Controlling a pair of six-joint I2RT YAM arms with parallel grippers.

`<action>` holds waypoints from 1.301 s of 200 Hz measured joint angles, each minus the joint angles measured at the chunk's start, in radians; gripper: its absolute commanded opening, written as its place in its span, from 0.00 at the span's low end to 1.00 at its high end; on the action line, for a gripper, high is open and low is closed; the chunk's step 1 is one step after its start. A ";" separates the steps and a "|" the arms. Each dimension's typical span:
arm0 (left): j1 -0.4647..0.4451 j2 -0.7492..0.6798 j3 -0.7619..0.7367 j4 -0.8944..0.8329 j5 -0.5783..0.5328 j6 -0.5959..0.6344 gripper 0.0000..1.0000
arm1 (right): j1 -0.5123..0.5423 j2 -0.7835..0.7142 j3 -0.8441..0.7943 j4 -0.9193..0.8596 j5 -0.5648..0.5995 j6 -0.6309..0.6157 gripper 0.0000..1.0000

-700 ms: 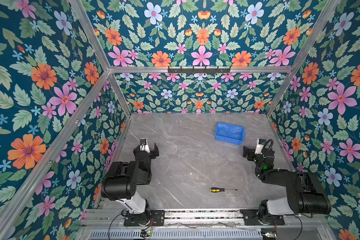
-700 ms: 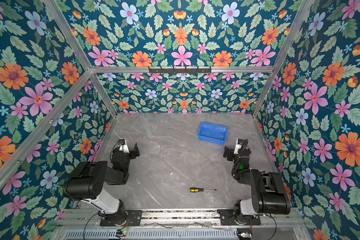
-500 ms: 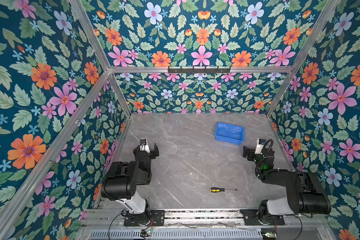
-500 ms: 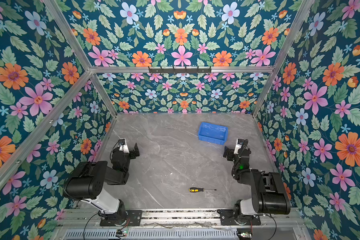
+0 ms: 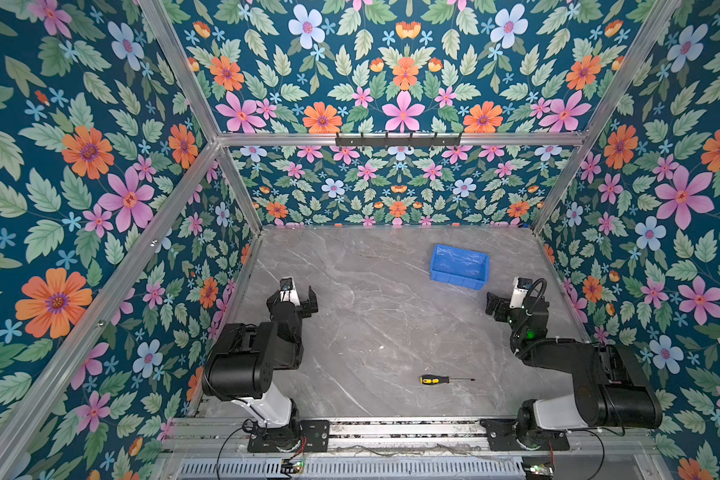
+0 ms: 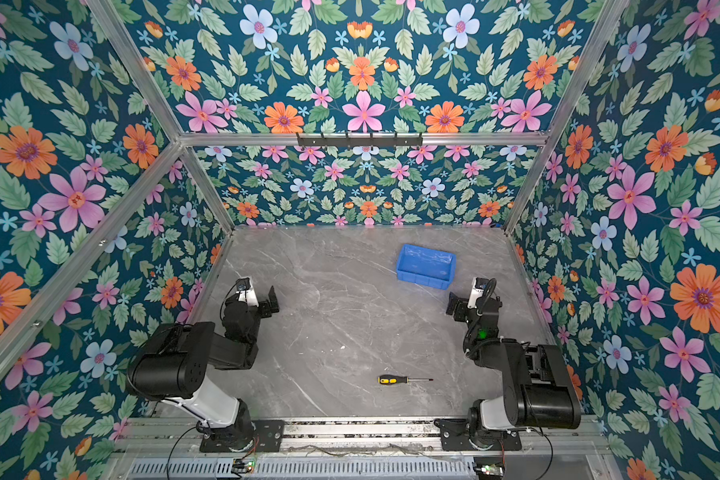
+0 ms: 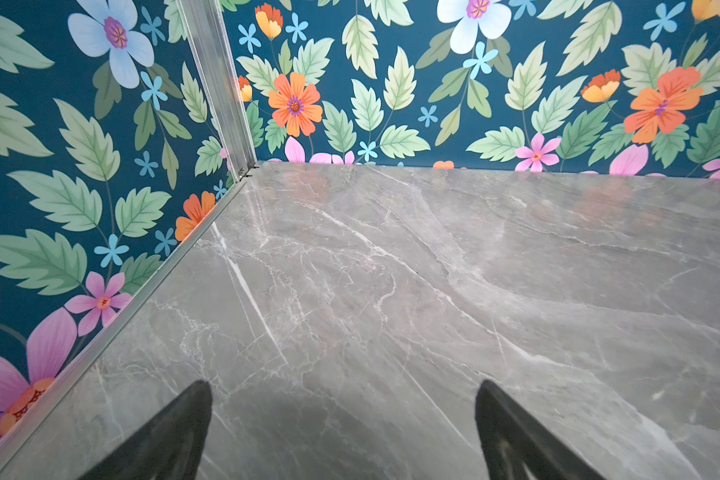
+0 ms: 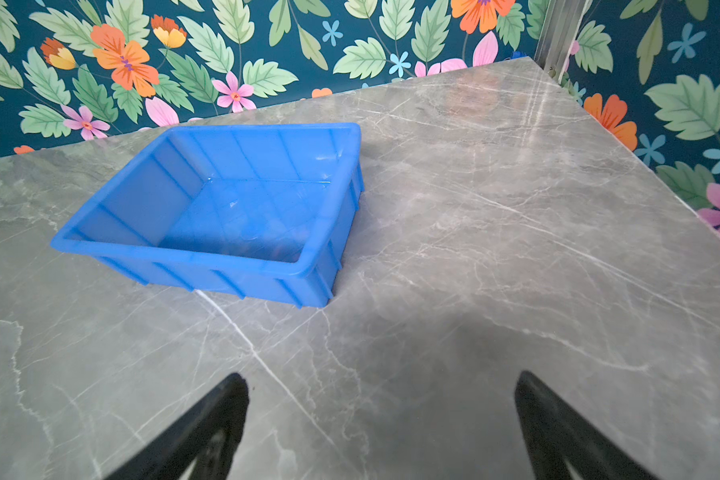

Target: Put the screwdriver in the bin

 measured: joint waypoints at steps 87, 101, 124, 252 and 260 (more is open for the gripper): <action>-0.001 -0.025 -0.043 0.030 0.031 0.004 1.00 | 0.000 -0.036 0.002 -0.009 -0.013 -0.005 0.99; -0.003 -0.060 -0.056 0.031 0.052 0.008 1.00 | 0.000 -0.064 0.010 -0.036 -0.026 -0.010 0.99; -0.006 -0.137 -0.057 0.016 0.085 0.026 1.00 | 0.000 -0.119 0.031 -0.095 -0.047 -0.031 0.99; -0.232 -0.486 0.202 -0.731 0.376 0.488 1.00 | 0.108 -0.511 0.222 -0.826 -0.267 -0.368 0.99; -0.245 -0.500 0.214 -0.787 0.400 0.523 1.00 | 0.115 -0.533 0.239 -0.879 -0.281 -0.383 0.99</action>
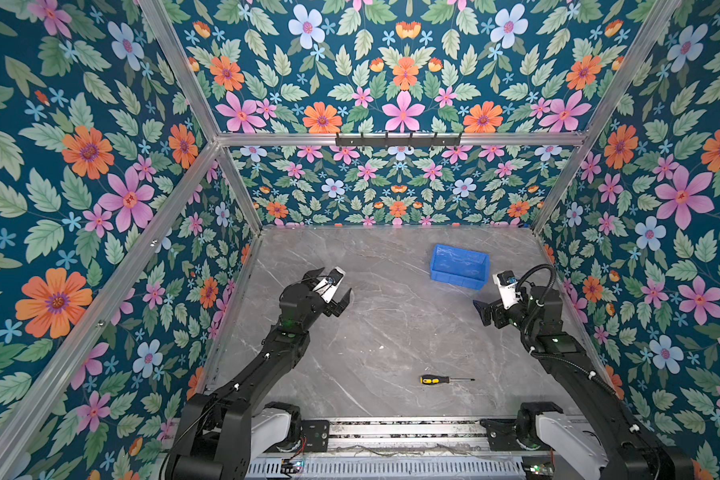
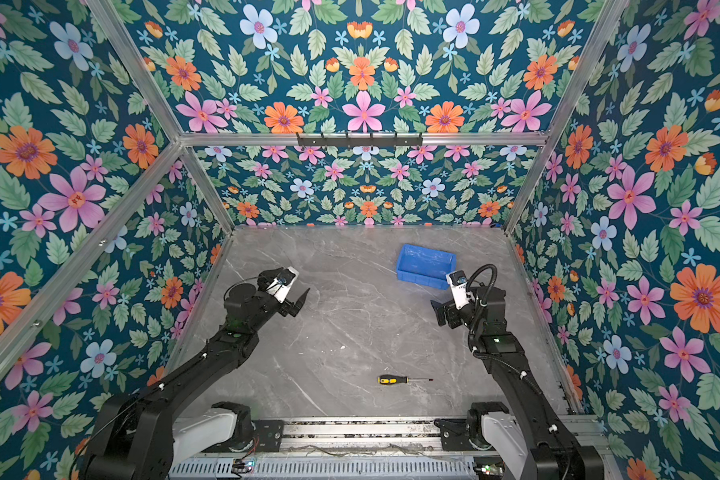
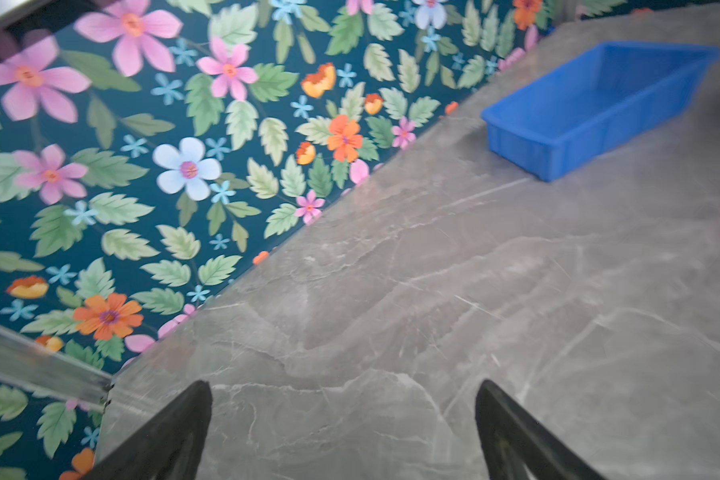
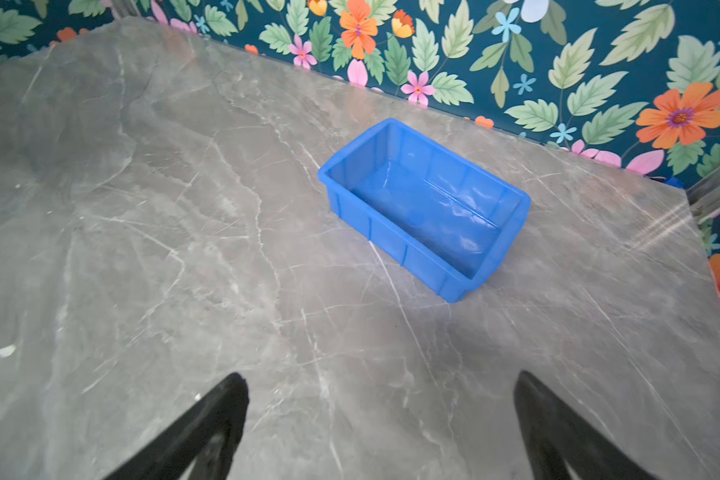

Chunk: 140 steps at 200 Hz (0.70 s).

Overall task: Put the screwdriver in the bin
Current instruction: 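Move the right gripper toward the yellow-handled screwdriver while the left arm lifts forward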

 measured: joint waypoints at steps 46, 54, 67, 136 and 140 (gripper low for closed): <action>-0.068 -0.059 0.074 -0.309 0.112 0.138 1.00 | 0.067 -0.064 0.090 -0.254 -0.036 -0.103 0.98; -0.076 -0.067 0.081 -0.352 0.125 0.155 1.00 | 0.080 -0.065 0.106 -0.293 -0.037 -0.124 0.98; -0.094 -0.085 0.087 -0.414 0.136 0.170 1.00 | 0.106 -0.064 0.131 -0.352 -0.039 -0.159 0.98; -0.253 -0.201 0.103 -0.626 0.160 0.204 1.00 | 0.437 -0.003 0.187 -0.519 0.021 -0.256 0.98; -0.263 -0.208 0.106 -0.637 0.163 0.204 1.00 | 0.462 0.003 0.187 -0.523 0.026 -0.256 0.98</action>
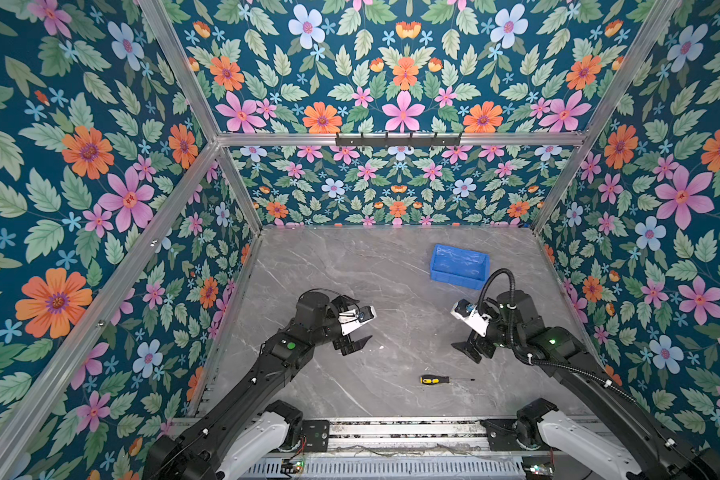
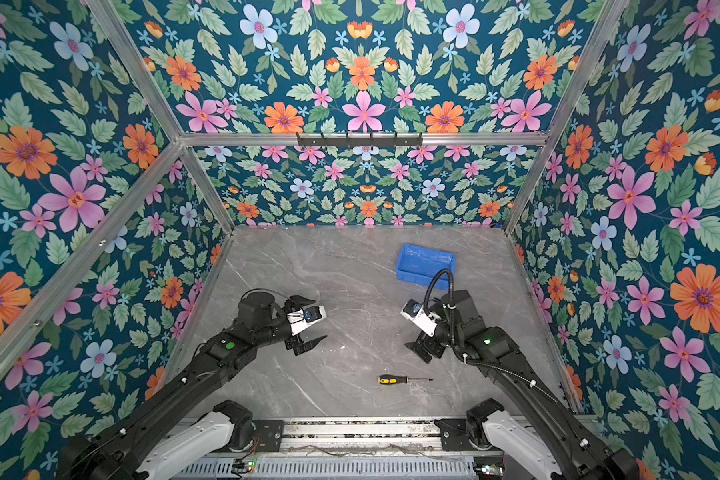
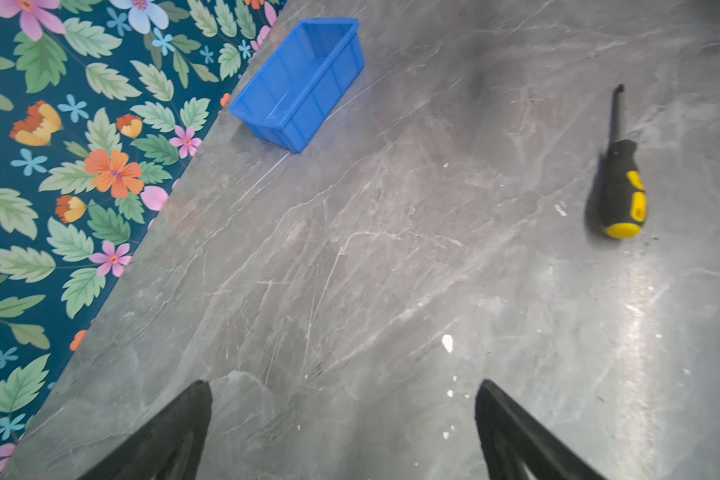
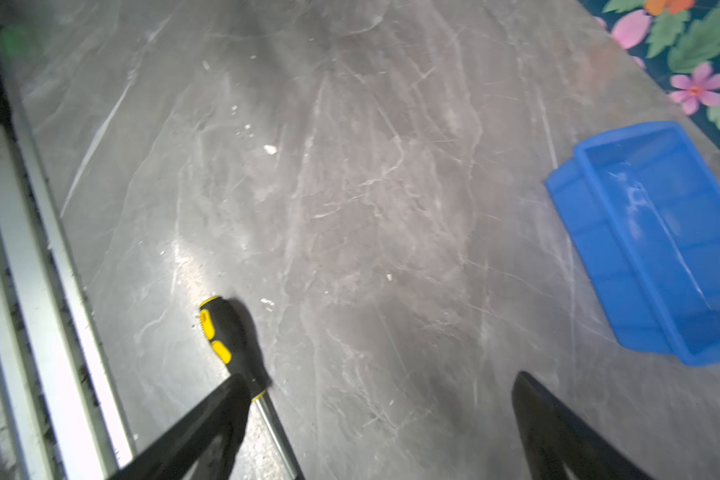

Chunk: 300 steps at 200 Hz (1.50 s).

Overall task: Put the screwdriver in the bin
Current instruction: 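Move the right gripper toward the yellow-handled screwdriver while the left arm lifts forward, then lower the right gripper and close it on the screwdriver's yellow handle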

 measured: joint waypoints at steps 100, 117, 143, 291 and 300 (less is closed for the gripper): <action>-0.175 -0.113 -0.015 -0.134 0.034 -0.032 1.00 | 0.288 0.179 -0.065 0.010 0.099 0.024 0.99; -0.181 -0.117 -0.021 -0.136 0.062 -0.048 1.00 | 0.310 0.212 -0.071 0.030 0.114 0.034 0.99; -0.182 -0.129 -0.027 -0.136 0.093 -0.056 1.00 | 0.351 0.267 -0.088 0.066 0.138 0.039 0.99; -0.183 -0.141 -0.055 -0.168 0.105 -0.070 1.00 | 0.372 0.483 -0.109 0.165 0.175 0.040 0.42; -0.183 -0.142 -0.055 -0.170 0.102 -0.070 1.00 | 0.372 0.486 -0.109 0.166 0.174 0.040 0.40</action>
